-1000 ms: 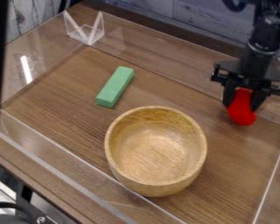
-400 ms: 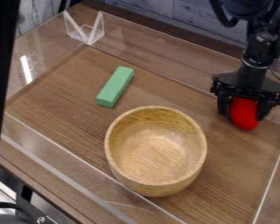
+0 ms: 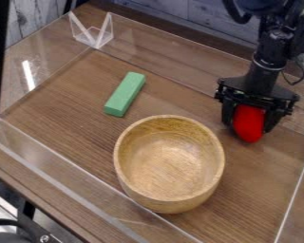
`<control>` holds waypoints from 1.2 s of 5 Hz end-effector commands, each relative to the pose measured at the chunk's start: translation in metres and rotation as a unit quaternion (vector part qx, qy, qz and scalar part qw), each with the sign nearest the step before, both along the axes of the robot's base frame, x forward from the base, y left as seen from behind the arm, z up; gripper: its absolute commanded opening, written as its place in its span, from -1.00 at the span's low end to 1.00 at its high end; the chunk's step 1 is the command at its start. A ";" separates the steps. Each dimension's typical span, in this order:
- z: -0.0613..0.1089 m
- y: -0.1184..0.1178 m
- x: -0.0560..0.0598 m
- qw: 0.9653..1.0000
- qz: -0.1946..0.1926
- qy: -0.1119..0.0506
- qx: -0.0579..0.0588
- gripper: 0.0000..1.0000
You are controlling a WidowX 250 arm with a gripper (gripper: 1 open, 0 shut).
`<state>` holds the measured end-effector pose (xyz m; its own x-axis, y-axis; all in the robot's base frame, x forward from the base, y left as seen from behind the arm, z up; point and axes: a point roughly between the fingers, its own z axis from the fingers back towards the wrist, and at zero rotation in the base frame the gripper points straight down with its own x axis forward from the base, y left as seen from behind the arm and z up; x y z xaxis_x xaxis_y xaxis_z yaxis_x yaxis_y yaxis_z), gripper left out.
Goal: Move the red object to the right side of the table
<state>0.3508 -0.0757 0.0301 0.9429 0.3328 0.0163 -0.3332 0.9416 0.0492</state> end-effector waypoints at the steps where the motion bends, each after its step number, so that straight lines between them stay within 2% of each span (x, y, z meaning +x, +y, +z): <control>1: 0.043 0.011 0.012 0.999 0.020 -0.048 -0.010 1.00; 2: 0.060 0.023 0.014 0.998 0.037 -0.056 -0.013 1.00; 4: 0.051 0.005 0.019 0.998 0.041 -0.051 -0.012 1.00; 6: 0.071 0.002 0.016 0.997 0.060 -0.043 -0.006 1.00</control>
<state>0.3595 -0.0700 0.0711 0.8943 0.4470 0.0189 -0.4473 0.8926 0.0564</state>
